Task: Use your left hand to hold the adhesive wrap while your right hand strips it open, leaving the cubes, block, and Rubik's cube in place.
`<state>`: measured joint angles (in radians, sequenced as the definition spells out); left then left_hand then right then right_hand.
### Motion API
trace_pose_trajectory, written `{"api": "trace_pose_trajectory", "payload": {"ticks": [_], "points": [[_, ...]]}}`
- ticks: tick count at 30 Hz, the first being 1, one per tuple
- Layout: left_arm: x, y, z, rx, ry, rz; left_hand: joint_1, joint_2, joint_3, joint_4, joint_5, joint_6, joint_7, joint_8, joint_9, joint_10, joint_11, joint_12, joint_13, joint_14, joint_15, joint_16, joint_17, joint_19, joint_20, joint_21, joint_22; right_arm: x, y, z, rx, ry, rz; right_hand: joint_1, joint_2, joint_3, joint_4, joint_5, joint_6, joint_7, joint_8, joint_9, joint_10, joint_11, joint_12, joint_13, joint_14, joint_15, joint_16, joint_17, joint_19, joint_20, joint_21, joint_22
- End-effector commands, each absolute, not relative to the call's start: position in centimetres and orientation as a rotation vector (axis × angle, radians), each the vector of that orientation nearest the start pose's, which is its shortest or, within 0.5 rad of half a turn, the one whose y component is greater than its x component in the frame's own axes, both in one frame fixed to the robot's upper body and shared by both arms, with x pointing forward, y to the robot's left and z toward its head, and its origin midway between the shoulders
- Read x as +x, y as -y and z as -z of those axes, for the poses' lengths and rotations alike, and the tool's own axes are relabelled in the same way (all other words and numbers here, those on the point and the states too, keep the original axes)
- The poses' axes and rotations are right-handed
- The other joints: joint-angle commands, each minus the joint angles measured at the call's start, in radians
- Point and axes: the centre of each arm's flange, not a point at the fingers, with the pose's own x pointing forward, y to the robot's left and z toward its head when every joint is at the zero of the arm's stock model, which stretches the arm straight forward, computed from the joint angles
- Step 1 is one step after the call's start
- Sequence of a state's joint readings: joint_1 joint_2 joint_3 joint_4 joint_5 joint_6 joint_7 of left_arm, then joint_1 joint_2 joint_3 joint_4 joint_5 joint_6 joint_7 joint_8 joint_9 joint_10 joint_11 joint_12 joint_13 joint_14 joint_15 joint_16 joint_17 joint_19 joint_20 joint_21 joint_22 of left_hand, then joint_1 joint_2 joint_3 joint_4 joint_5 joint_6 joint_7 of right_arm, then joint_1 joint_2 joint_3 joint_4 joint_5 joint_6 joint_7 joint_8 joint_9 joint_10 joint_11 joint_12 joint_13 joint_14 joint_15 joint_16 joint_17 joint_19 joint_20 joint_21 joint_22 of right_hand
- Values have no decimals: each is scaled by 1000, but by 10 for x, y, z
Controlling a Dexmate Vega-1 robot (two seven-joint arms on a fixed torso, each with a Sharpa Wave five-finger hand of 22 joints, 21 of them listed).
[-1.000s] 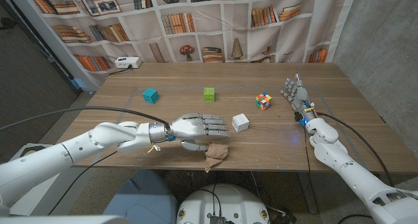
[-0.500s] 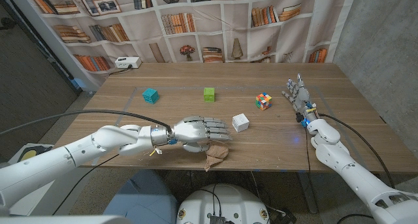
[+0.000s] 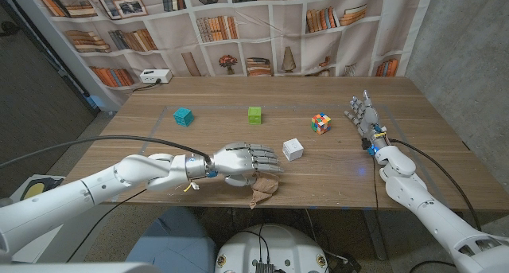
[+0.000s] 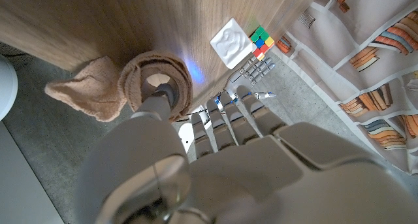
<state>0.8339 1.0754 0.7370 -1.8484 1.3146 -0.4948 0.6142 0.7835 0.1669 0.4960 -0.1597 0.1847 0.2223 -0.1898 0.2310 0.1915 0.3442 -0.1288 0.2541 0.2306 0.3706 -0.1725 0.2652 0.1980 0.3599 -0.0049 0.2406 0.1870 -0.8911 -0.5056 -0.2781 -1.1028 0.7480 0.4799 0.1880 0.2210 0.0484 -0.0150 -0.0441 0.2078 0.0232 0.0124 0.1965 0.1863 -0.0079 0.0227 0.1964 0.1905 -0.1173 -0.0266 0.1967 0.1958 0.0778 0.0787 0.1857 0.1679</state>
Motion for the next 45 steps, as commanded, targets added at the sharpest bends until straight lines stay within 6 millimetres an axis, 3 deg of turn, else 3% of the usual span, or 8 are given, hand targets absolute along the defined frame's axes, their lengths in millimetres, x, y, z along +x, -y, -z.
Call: {"api": "trace_pose_trajectory", "payload": {"ticks": [1, 5, 9, 14, 45], "points": [[480, -175, 98, 1959, 1645, 413, 15, -7, -8, -3, -4, 14, 1, 9, 3, 18, -3, 8, 7, 39, -17, 17, 9, 16, 1, 10, 6, 646, 367, 81, 121, 629, -145, 1, 4, 2, -5, -3, 7, -6, 0, 2, 4, -5, 3, 2, -3, -5, 5, 3, -1, 9, 2, 1], [478, -178, 92, 1964, 1647, 388, 21, -12, -6, -8, -3, 22, 0, 11, 2, 25, -5, 10, 8, 42, -22, 15, 8, 17, 2, 11, 7, 645, 368, 81, 121, 631, -146, 0, 4, 2, -5, -3, 7, -5, 0, 2, 4, -4, 3, 2, -2, -5, 6, 3, 0, 9, 2, 1], [475, -178, 88, 1978, 1650, 376, 33, -35, -2, -20, -3, 38, -6, 15, 2, 30, -12, 10, 11, 49, -27, 8, 2, 32, -13, 20, 11, 644, 370, 84, 124, 635, -148, 0, 4, 2, -5, -3, 7, -6, 0, 3, 4, -4, 3, 2, -3, -4, 5, 3, 0, 9, 2, 1], [473, -179, 86, 1983, 1655, 372, 28, -61, -8, -18, -7, 43, -8, 15, 1, 32, -8, 9, 13, 53, -27, 3, 1, 36, -19, 24, 14, 642, 377, 83, 109, 623, -131, 0, 4, 2, -5, -3, 7, -6, -1, 3, 4, -4, 2, 2, -2, -5, 5, 3, 0, 9, 2, 1], [481, -170, 95, 2002, 1626, 415, 7, -85, -12, -4, -7, 59, -7, 14, 0, 38, -7, 5, 18, 72, -28, -1, 8, 31, -16, 29, 20, 640, 384, 88, 111, 623, -120, 1, 7, 2, -7, -3, 6, -6, -1, 3, 4, -6, 3, 2, -3, -6, 5, 2, 1, 9, 2, 1]]}}
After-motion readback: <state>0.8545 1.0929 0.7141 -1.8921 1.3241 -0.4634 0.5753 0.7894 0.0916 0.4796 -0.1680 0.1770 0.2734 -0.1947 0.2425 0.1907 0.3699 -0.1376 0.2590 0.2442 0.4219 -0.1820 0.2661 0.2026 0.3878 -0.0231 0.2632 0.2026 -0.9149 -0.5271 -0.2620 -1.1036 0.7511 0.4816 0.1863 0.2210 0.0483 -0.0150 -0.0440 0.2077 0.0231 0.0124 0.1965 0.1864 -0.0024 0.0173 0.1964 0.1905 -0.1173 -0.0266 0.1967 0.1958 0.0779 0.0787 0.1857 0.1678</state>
